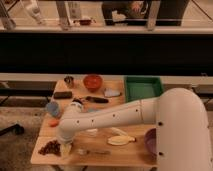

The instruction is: Place grapes in purple bowl

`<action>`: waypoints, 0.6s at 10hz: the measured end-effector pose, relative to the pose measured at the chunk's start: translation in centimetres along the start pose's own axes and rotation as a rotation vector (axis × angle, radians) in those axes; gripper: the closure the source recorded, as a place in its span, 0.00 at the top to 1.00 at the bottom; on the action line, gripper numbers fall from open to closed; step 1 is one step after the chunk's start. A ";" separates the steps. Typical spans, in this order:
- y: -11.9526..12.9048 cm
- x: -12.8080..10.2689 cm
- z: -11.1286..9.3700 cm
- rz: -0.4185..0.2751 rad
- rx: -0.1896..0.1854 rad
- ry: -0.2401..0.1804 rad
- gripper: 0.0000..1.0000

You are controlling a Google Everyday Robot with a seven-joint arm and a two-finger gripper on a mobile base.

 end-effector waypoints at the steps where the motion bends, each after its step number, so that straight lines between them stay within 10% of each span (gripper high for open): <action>1: 0.0 0.4 0.1 0.009 -0.002 0.001 0.80; 6: -0.9 2.5 0.6 0.026 0.004 -0.013 0.80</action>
